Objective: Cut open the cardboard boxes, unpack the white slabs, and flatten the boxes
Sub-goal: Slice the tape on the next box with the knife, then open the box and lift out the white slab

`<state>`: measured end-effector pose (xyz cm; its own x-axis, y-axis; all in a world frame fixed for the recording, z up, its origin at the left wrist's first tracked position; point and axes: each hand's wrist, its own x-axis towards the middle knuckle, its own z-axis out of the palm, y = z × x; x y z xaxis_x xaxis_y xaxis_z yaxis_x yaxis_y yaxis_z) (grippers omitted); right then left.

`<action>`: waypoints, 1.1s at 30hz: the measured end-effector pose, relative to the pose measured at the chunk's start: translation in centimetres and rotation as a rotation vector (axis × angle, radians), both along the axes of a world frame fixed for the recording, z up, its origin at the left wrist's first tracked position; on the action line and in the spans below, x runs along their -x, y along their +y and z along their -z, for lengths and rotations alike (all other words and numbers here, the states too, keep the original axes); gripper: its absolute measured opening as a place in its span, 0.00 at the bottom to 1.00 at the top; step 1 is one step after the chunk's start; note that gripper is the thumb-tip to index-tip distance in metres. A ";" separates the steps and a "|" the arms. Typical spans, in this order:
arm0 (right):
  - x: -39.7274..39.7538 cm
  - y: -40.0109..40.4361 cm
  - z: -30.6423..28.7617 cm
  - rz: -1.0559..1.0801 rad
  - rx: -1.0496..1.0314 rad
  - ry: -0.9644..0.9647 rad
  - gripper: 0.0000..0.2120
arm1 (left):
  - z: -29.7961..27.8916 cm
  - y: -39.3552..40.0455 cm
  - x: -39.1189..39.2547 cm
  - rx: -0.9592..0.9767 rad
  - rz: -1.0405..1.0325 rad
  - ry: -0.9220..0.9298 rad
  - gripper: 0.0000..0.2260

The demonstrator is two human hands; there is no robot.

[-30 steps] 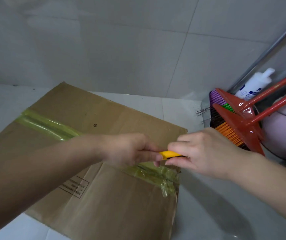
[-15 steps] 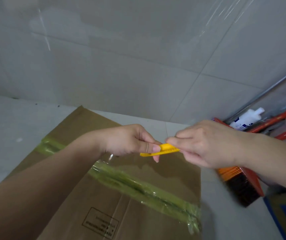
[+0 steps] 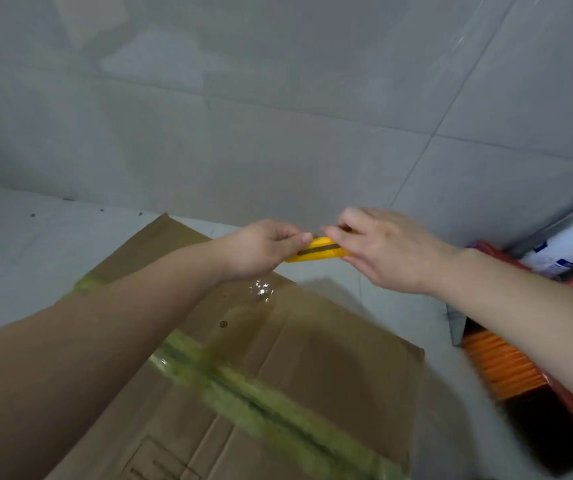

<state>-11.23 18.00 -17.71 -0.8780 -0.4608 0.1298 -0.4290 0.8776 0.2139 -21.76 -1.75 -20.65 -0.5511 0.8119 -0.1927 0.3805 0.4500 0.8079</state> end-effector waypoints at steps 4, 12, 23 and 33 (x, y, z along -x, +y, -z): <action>3.5 6.8 5.9 0.171 0.179 -0.147 0.23 | 1.4 1.9 -0.1 0.250 -0.152 0.330 0.21; 10.3 13.5 19.9 0.418 0.361 -0.459 0.02 | 4.1 3.2 -3.4 0.501 -0.359 0.450 0.22; 12.9 12.5 26.9 0.461 0.220 -0.463 0.12 | 6.9 4.2 -6.2 0.500 -0.419 0.603 0.20; 13.0 12.0 25.8 0.412 0.141 -0.399 0.21 | 6.0 1.0 -8.0 0.577 -0.405 0.641 0.20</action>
<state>-24.24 30.01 -43.47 -0.9745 -0.0735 -0.2118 -0.0700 0.9973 -0.0243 -13.80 -0.78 -26.70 -0.9095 0.4102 -0.0674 0.4017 0.9089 0.1118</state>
